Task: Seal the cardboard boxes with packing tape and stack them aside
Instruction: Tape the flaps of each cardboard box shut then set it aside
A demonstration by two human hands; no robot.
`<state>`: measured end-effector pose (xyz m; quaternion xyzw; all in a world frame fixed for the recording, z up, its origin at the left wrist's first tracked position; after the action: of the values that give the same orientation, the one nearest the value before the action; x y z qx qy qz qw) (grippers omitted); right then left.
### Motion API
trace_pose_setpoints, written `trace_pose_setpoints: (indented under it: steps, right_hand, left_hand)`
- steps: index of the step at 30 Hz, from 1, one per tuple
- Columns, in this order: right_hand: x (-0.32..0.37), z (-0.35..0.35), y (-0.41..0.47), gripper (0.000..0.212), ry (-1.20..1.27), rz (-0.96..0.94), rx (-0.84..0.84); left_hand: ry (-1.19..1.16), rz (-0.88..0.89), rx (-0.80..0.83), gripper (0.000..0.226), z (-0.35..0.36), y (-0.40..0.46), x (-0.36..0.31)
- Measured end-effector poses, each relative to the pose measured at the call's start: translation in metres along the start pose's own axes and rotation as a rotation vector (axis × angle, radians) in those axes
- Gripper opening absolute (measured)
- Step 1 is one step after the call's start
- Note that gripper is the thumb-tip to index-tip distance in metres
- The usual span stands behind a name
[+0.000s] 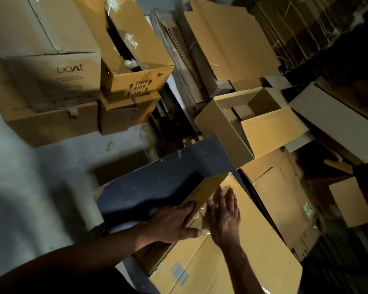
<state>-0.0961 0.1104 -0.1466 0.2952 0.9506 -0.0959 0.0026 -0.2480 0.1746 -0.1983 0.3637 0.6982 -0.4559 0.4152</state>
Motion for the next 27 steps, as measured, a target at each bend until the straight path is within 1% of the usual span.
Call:
trace_pose_setpoints:
  steps: [2, 4, 6, 8, 9, 11, 12, 13, 15, 17, 19, 21, 22, 23, 25, 26, 27]
  right_hand:
    - [-0.015, -0.002, -0.005, 0.069, 0.07, -0.026, 0.014]
    - [-0.049, -0.007, -0.018, 0.068, 0.116, 0.065, -0.001]
    - [-0.084, -0.015, -0.037, 0.067, 0.152, 0.167, -0.033]
    - [-0.123, -0.017, -0.059, 0.055, 0.189, 0.262, -0.039]
    - [-0.142, -0.018, -0.07, 0.049, 0.202, 0.303, -0.041]
    - [-0.178, -0.019, -0.094, 0.045, 0.247, 0.376, -0.053]
    - [-0.195, -0.022, -0.105, 0.045, 0.269, 0.416, -0.055]
    - [-0.213, -0.025, -0.116, 0.046, 0.287, 0.465, -0.061]
    - [-0.252, -0.025, -0.134, 0.052, 0.294, 0.585, -0.051]
    - [-0.285, -0.015, -0.146, 0.064, 0.276, 0.655, 0.017]
    - [-0.306, -0.001, -0.152, 0.081, 0.336, 0.662, 0.106]
    - [-0.323, 0.013, -0.151, 0.097, 0.403, 0.636, 0.13]
    - [-0.334, 0.019, -0.151, 0.106, 0.427, 0.63, 0.138]
    - [-0.345, 0.025, -0.149, 0.116, 0.462, 0.627, 0.146]
    - [-0.354, 0.025, -0.147, 0.131, 0.505, 0.613, 0.168]
    - [-0.353, 0.021, -0.148, 0.131, 0.502, 0.608, 0.176]
    - [-0.353, 0.02, -0.15, 0.128, 0.49, 0.605, 0.182]
  left_hand:
    - [0.094, -0.005, -0.007, 0.089, -0.008, 0.013, -0.002]
    - [0.174, -0.009, 0.007, 0.085, -0.017, 0.031, -0.008]
    - [0.283, 0.002, 0.008, 0.073, -0.028, 0.056, -0.025]
    - [0.425, 0.031, -0.02, 0.066, -0.045, 0.082, -0.053]
    - [0.519, 0.08, -0.051, 0.062, -0.051, 0.095, -0.071]
    - [0.724, 0.202, -0.139, 0.047, -0.056, 0.112, -0.114]
    - [0.766, 0.279, -0.17, 0.045, -0.05, 0.113, -0.138]
    - [0.754, 0.363, -0.189, 0.048, -0.041, 0.111, -0.162]
    - [0.649, 0.464, -0.128, 0.06, -0.008, 0.098, -0.197]
    - [0.623, 0.511, 0.032, 0.068, 0.047, 0.078, -0.209]
    - [0.675, 0.551, 0.171, 0.078, 0.109, 0.056, -0.198]
    - [0.707, 0.559, 0.234, 0.084, 0.159, 0.038, -0.177]
    - [0.724, 0.539, 0.222, 0.083, 0.177, 0.029, -0.165]
    - [0.753, 0.515, 0.163, 0.08, 0.189, 0.019, -0.156]
    - [0.739, 0.445, -0.067, 0.074, 0.193, -0.004, -0.141]
    - [0.668, 0.374, -0.184, 0.076, 0.186, -0.017, -0.13]
    - [0.582, 0.275, -0.265, 0.084, 0.18, -0.029, -0.116]
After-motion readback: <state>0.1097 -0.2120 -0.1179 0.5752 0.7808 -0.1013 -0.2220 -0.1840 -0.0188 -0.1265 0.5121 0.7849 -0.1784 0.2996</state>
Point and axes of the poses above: each hand's wrist, its own y-axis towards the middle knuckle, its own z-axis out of the palm, x = y × z, the point moved 8 cm from there along y, towards the middle knuckle, and after that the axes turned 14 degrees about -y, right-handed, at the moved point
